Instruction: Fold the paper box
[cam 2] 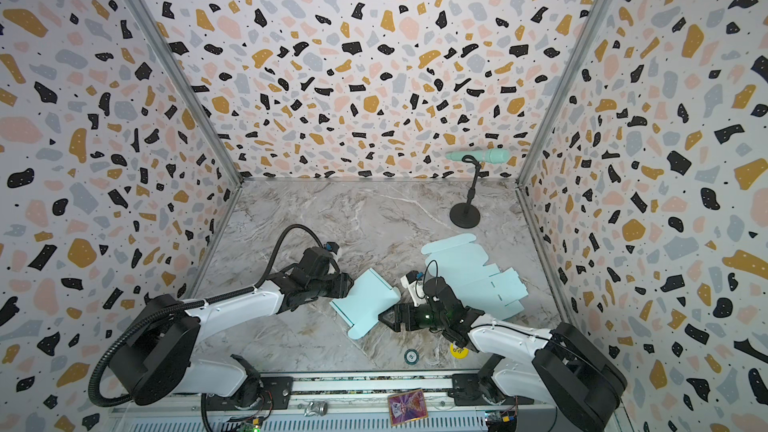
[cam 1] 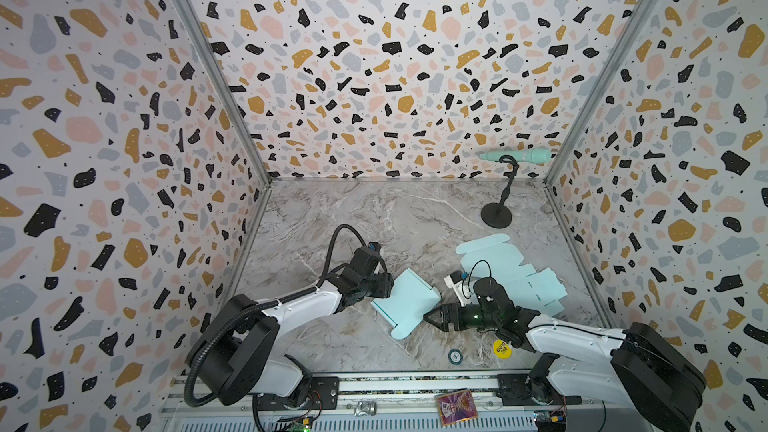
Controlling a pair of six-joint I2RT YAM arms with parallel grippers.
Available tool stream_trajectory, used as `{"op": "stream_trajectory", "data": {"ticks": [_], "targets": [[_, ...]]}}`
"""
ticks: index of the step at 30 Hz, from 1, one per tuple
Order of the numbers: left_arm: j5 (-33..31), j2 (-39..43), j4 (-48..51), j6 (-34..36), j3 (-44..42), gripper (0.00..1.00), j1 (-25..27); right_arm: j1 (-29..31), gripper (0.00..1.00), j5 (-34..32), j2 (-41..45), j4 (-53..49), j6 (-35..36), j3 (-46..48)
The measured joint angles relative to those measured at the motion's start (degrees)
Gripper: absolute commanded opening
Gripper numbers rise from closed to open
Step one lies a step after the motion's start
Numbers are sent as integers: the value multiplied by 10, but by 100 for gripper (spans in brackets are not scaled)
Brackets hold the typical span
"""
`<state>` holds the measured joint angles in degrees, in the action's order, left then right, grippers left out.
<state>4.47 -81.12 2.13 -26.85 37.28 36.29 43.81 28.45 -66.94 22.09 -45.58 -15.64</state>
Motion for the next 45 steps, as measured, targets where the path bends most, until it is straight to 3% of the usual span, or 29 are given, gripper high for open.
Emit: {"op": "stream_trajectory", "data": {"ticks": [9, 17, 26, 45], "targets": [[0, -10, -34, -12, -10, 51, 13, 23, 92, 6, -95, 101, -35, 4], [-3, -26, -70, -13, -12, 49, 13, 34, 90, 7, -124, 121, -31, -36], [-20, -39, -103, -13, -11, 47, 8, 34, 89, 7, -152, 92, -14, -90], [-20, -85, -158, -1, 6, 47, -54, 32, 91, 32, -235, 3, 62, -269]]}}
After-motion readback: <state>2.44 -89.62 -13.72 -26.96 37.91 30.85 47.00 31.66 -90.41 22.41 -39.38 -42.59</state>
